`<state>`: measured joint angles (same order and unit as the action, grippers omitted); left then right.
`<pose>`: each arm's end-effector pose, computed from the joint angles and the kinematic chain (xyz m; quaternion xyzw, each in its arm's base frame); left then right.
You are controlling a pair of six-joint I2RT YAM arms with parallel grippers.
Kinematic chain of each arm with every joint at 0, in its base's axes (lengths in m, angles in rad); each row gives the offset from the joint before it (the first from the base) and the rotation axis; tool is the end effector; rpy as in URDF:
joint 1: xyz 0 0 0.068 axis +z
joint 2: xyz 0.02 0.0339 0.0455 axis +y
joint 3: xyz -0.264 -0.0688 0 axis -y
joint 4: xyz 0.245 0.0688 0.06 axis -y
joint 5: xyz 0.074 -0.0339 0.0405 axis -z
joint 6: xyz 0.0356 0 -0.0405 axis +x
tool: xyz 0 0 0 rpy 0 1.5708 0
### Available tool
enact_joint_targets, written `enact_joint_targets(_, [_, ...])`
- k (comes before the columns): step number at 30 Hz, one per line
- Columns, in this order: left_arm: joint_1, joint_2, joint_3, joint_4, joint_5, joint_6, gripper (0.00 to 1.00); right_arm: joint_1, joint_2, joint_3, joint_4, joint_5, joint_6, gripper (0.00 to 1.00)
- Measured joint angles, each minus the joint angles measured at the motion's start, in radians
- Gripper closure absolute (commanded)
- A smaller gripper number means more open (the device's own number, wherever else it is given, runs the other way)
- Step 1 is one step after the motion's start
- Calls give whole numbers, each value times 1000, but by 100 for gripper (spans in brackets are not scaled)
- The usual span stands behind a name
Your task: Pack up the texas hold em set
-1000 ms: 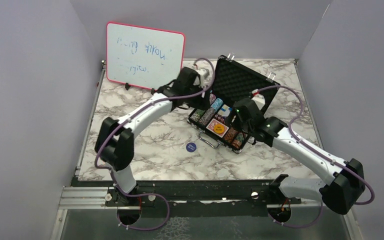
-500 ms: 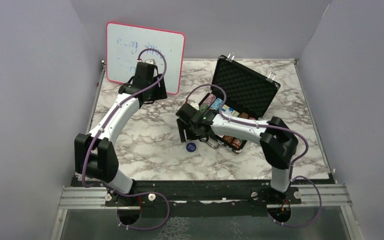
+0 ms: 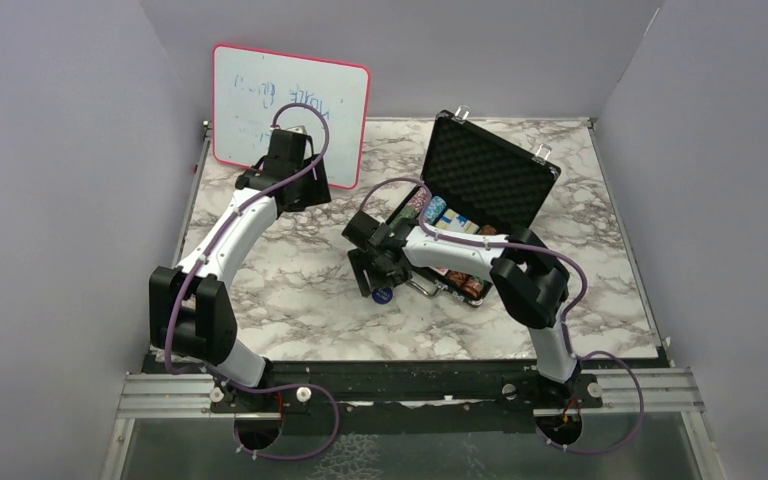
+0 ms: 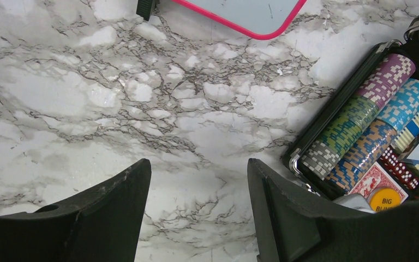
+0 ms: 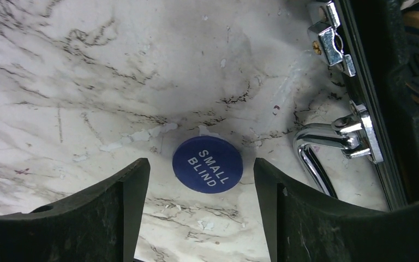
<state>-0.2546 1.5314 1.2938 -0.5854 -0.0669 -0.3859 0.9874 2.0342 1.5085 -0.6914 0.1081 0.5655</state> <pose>0.3261 -0.0824 0.2976 -0.0732 0.9276 -0.0854 0.3563 0.2334 0.3467 0.1760 -0.1965 0.9632 0.0852 0.1626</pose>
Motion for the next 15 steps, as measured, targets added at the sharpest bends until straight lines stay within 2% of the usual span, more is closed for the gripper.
enact_joint_targets(11, [11,0,0,0,17,-3,32,0,40,27,-56,0,-2,41])
enact_joint_targets(15, [13,0,0,0,23,-3,31,0,48,39,-74,5,-2,42])
